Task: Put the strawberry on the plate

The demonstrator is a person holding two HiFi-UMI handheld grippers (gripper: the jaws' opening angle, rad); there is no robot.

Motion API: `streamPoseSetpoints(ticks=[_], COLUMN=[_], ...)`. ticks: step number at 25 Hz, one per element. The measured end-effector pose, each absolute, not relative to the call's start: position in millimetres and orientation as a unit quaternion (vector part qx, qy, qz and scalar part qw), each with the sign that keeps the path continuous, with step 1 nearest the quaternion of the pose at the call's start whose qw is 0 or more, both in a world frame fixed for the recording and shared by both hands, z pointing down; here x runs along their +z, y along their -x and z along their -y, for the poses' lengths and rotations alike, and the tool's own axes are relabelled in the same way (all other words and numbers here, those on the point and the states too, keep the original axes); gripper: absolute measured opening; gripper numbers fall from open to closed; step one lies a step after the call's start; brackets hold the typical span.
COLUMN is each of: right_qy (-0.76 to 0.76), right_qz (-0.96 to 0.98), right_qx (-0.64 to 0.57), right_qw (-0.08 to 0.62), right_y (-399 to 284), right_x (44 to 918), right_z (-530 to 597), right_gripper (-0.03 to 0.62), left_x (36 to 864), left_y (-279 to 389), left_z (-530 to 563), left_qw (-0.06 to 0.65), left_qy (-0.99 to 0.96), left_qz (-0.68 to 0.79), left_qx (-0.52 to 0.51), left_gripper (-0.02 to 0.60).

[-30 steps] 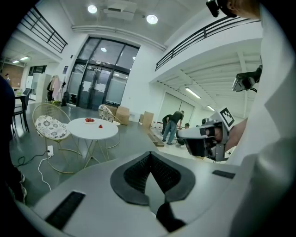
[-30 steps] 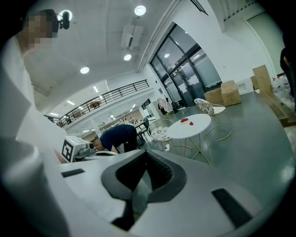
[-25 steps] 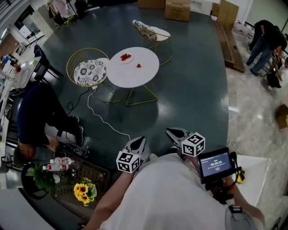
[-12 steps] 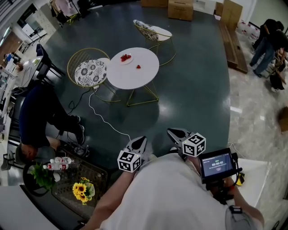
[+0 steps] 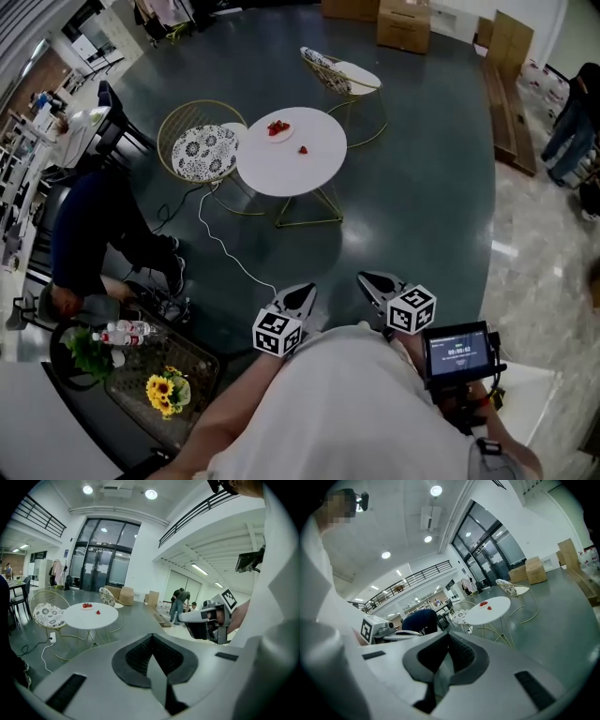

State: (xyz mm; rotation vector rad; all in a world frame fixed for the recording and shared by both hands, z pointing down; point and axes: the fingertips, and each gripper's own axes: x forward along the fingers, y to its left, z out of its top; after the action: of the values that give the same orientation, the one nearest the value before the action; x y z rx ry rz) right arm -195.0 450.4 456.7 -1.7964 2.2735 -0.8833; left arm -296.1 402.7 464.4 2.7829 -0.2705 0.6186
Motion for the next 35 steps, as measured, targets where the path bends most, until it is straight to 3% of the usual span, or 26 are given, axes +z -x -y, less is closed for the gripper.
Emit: streamPoseSetpoints(ticks=[18,35], right_qy=[0.582,0.607], right_qz=[-0.749,-0.722], right_qx=[-0.313,-0.329], right_qw=[0.054,0.046], right_y=[141.2,84.1], right_x=[476.2,492.0], right_z=[-471.2,-413.9], right_gripper=[0.008,0.008], left_x=[471.3,487.1], left_y=[250.6,176.0], left_z=[-409.8,-349.1], left_qw=[0.137,0.135], left_qy=[-0.956,-0.960], left_qz=[0.124,0.065], left_qx=[0.227,0.235], left_gripper=[0.006,0.006])
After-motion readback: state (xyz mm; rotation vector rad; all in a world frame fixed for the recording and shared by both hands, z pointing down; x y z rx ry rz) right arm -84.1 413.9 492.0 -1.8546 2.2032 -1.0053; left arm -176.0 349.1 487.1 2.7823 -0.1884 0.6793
